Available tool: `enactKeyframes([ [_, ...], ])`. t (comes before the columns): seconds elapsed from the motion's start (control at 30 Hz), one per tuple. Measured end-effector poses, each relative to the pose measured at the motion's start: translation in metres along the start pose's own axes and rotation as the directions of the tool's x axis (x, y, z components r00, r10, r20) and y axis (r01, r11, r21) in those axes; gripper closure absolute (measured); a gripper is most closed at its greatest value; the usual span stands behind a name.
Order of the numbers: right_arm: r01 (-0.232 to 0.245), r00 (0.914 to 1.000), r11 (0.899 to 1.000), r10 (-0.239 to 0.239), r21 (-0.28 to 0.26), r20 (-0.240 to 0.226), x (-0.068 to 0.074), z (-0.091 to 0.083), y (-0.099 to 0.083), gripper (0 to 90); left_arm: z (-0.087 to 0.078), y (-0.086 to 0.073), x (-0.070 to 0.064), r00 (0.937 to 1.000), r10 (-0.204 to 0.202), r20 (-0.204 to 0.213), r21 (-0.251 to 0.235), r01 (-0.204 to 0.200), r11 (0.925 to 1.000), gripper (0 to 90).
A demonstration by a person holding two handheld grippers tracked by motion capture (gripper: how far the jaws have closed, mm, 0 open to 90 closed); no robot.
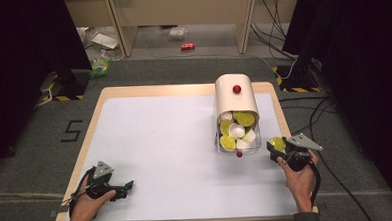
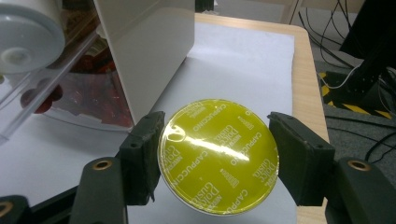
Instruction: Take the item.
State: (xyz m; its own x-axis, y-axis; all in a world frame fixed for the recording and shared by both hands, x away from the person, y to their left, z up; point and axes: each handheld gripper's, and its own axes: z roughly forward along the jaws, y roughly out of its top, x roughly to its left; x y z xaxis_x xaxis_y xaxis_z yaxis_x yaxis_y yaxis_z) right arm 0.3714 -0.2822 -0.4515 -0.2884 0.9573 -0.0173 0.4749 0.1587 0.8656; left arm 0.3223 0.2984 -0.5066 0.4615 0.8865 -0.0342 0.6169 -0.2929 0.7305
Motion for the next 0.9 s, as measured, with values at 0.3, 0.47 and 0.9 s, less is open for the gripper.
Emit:
enactKeyframes([
  [0.3,-0.001,1.0000,1.000,0.001,0.024,0.003,-0.002,0.005,-0.007,38.6,0.000,0.000,0.000,1.0000,0.000,0.000,0.000,0.000,1.0000,0.0],
  [0.47,0.003,1.0000,0.999,-0.003,0.046,0.000,-0.003,0.009,-0.010,38.6,0.000,0.000,0.000,1.0000,0.000,0.000,0.000,0.000,1.0000,0.0],
  [0.9,0.012,0.9999,0.997,-0.012,0.077,-0.005,-0.003,0.013,-0.015,38.6,0.000,0.000,0.000,1.0000,0.000,0.000,0.000,0.000,1.0000,0.0],
])
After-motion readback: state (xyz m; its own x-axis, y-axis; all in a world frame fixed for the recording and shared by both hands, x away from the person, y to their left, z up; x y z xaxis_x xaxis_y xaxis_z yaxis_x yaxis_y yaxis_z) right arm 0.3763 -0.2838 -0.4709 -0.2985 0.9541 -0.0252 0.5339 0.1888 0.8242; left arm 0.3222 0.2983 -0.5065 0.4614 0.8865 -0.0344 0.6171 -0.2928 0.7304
